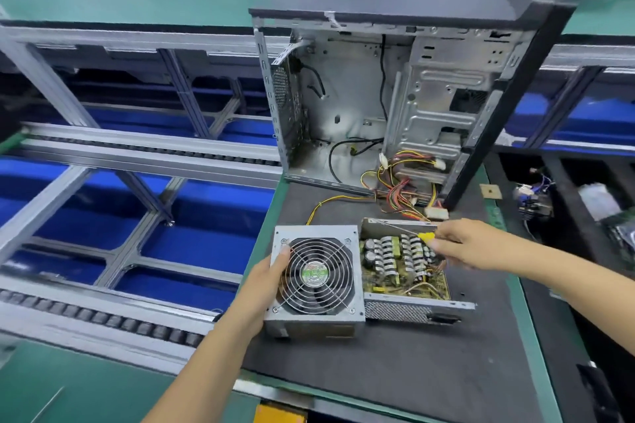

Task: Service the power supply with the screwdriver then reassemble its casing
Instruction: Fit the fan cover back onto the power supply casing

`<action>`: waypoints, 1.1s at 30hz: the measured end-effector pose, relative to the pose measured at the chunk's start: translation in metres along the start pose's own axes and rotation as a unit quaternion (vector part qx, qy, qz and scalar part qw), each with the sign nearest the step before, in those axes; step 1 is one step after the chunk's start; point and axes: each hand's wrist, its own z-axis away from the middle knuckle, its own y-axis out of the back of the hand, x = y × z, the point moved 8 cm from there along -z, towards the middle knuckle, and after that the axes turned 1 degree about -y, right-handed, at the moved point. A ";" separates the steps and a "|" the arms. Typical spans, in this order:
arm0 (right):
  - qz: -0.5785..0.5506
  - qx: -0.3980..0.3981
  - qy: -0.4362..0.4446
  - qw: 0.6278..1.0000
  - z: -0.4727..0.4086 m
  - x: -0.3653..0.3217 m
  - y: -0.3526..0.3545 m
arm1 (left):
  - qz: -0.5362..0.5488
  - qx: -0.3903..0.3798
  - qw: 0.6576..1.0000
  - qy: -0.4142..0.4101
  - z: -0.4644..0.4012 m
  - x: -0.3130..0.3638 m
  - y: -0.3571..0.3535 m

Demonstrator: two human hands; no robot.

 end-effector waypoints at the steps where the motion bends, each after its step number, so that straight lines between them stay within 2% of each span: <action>1: -0.014 0.012 -0.001 1.000 0.000 0.006 -0.003 | -0.005 0.006 1.000 -0.001 0.000 0.001 0.001; 6: -0.025 0.056 -0.012 0.998 0.000 0.031 -0.007 | -0.060 0.006 0.998 -0.010 -0.004 0.022 0.018; 14: -0.112 0.108 -0.021 0.988 0.012 0.051 -0.005 | -0.039 -0.014 0.999 -0.015 -0.033 0.075 0.018; 20: -0.132 0.095 -0.044 0.986 0.018 0.063 -0.011 | 0.004 -0.020 0.999 0.029 -0.047 0.072 0.011; 25: -0.157 0.084 -0.060 0.982 0.023 0.077 -0.018 | -0.013 -0.029 0.997 0.076 -0.052 0.064 0.007; 33: -0.150 0.080 -0.064 0.983 0.027 0.088 -0.023 | 0.011 -0.045 0.994 0.100 -0.042 0.077 -0.011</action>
